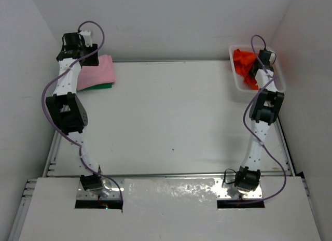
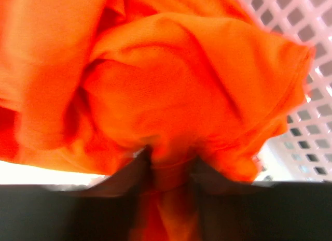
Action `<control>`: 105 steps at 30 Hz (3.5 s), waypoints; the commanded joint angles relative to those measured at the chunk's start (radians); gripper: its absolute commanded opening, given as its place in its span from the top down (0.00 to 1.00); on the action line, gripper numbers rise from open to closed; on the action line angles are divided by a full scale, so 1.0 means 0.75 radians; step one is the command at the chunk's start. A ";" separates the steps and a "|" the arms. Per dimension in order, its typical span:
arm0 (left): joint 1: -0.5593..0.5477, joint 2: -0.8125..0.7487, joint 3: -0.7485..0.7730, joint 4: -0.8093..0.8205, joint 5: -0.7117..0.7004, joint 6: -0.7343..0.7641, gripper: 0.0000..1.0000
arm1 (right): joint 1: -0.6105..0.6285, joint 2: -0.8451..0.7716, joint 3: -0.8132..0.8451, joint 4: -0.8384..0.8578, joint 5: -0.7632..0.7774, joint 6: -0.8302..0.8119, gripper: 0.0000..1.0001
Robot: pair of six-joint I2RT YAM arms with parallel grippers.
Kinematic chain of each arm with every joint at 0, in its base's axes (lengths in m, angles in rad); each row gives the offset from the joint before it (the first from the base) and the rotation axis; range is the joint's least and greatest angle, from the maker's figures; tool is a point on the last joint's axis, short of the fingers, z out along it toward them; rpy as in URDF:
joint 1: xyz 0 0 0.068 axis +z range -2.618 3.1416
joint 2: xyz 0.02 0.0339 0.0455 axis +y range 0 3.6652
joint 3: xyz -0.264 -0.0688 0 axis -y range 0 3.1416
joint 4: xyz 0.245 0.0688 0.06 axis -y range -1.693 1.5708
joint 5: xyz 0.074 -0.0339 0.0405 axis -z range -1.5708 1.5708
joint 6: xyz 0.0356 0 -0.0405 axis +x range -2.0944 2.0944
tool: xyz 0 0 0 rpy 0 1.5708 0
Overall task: Fold and stack the t-shirts
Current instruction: Grab crumpled tshirt from bin with the right arm, then move the tshirt to the center of the board, then flatten out the tshirt
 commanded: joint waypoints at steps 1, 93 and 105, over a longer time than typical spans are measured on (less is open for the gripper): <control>-0.007 -0.019 -0.017 -0.092 -0.059 0.034 0.48 | -0.003 -0.078 0.038 0.087 -0.023 -0.083 0.79; -0.709 -0.596 -1.315 0.376 0.340 -0.061 1.00 | 0.795 -1.080 -1.467 0.504 -0.715 0.255 1.00; -0.709 -1.283 -0.940 -0.589 -0.059 0.874 1.00 | 0.828 -2.289 -1.777 -0.023 -0.759 -0.021 1.00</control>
